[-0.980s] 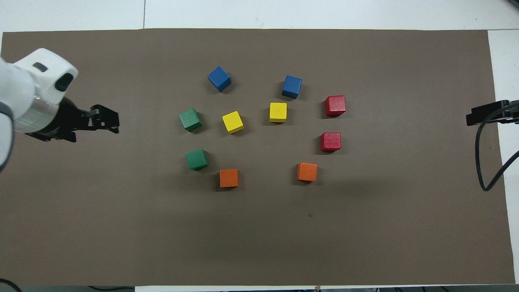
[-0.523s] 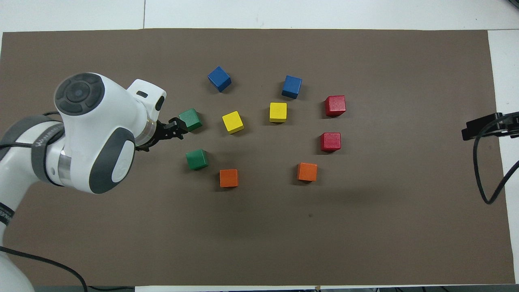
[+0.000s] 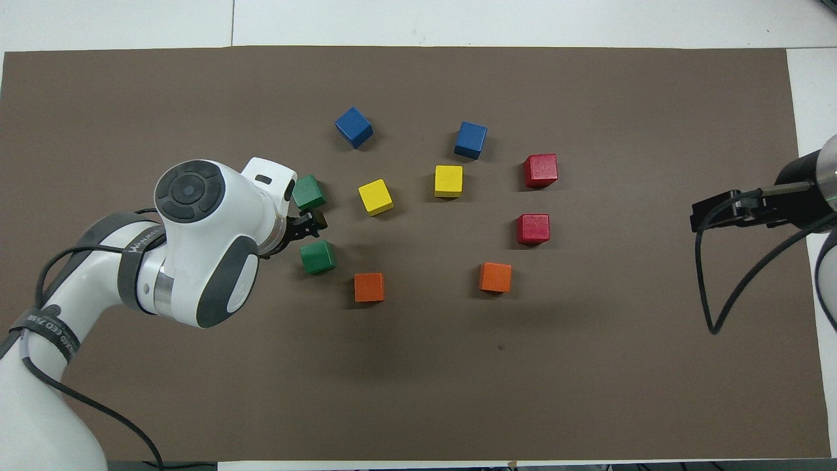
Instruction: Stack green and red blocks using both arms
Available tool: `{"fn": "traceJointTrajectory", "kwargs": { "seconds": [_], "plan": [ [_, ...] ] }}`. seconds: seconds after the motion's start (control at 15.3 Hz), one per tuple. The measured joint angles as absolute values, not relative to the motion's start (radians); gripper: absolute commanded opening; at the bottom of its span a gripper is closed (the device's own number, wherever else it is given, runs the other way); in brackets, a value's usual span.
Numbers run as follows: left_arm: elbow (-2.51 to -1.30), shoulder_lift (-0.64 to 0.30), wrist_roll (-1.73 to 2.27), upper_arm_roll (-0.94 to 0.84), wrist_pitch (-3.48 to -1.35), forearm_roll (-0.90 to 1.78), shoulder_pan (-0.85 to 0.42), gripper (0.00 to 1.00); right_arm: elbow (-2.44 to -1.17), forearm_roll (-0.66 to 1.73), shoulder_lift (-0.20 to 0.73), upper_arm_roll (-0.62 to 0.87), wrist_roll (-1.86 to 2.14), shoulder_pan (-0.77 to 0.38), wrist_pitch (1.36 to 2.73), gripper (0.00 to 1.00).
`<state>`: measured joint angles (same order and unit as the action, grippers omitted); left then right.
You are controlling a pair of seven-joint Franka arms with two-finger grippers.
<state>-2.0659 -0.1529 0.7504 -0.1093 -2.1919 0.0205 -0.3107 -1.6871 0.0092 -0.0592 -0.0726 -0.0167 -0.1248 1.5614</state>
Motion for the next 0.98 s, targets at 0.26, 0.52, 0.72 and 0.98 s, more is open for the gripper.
{"fn": "traceJointTrajectory", "kwargs": {
  "seconds": [0.26,0.52,0.72,0.98],
  "plan": [
    [-2.066,-0.196,0.774,-0.109,-2.232,0.02,-0.357,1.0,-1.748,0.01,-0.085,-0.08,-0.072,-0.12,1.567,0.99],
    [-2.066,-0.223,0.765,-0.109,-2.233,0.003,-0.372,1.0,-1.834,0.013,-0.093,-0.074,-0.257,-0.187,1.654,1.0],
    [-2.066,-0.223,0.764,-0.105,-2.235,0.0,-0.372,1.0,-1.893,0.013,-0.068,-0.069,-0.368,-0.274,1.765,1.0],
    [-2.069,-0.224,0.762,-0.101,-2.241,0.0,-0.372,1.0,-1.91,0.013,0.048,-0.067,-0.394,-0.315,1.92,1.0]
  ]
}}
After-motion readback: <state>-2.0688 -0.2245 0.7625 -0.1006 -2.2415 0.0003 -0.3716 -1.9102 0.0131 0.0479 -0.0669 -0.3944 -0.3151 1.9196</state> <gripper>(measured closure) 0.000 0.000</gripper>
